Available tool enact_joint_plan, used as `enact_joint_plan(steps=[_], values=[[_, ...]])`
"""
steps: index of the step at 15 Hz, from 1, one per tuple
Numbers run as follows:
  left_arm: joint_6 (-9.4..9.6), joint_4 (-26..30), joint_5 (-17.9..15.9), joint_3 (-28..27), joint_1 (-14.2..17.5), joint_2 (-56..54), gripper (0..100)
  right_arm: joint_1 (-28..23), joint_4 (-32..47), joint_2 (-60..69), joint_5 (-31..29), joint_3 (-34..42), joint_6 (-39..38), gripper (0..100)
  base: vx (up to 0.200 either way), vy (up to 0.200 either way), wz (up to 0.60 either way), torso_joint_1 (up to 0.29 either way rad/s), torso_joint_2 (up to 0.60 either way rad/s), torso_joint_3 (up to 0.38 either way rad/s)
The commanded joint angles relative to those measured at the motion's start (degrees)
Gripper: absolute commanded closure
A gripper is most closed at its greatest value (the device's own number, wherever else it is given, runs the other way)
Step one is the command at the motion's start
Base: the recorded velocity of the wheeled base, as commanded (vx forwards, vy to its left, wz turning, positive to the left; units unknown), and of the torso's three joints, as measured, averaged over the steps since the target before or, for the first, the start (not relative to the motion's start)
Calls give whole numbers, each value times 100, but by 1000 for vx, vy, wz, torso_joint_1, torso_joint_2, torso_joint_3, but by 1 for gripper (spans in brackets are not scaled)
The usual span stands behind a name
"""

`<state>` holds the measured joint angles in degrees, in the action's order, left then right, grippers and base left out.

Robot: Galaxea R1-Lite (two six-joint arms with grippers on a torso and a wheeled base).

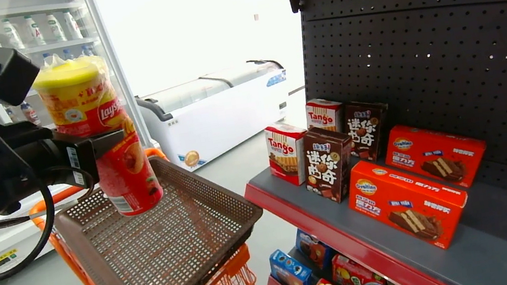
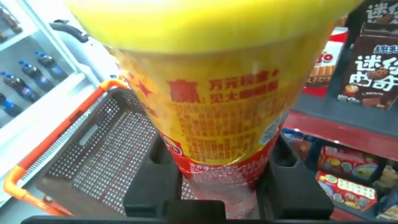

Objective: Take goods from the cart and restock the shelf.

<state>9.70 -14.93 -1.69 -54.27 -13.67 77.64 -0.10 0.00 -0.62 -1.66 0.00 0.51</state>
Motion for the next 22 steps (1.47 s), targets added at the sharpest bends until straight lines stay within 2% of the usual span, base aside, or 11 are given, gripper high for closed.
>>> enact_joint_plan(steps=[1, 3, 6, 10, 12, 16, 17, 22], values=[[-21, -62, 231, -4, -40, -65, 100, 1, 0, 1, -1, 0, 2, 0, 0, 0, 0, 0, 0, 0], [-48, -89, 257, -22, -224, -65, 100, 1, 0, 1, -1, 0, 2, 0, 0, 0, 0, 0, 0, 0], [-65, -89, 205, -57, -224, -47, 100, 1, 0, 1, -1, 0, 2, 0, 0, 0, 0, 0, 0, 0], [-83, -18, -586, 13, -154, -74, 100, 1, 0, 1, -1, 0, 2, 0, 0, 0, 0, 0, 0, 0], [-179, 70, -1210, 75, -66, -74, 100, 1, 0, 1, -1, 0, 2, 0, 0, 0, 0, 0, 0, 0], [-197, 307, -2037, 690, -66, -496, 100, 1, 0, 1, -1, 0, 2, 0, 0, 0, 0, 0, 0, 0], [-188, 447, -2177, 866, -101, -636, 100, 1, 0, 1, -1, 0, 2, 0, 0, 0, 0, 0, 0, 0], [-179, 491, -2344, 927, -101, -548, 100, 1, 0, 1, -1, 0, 2, 0, 0, 0, 0, 0, 0, 0]])
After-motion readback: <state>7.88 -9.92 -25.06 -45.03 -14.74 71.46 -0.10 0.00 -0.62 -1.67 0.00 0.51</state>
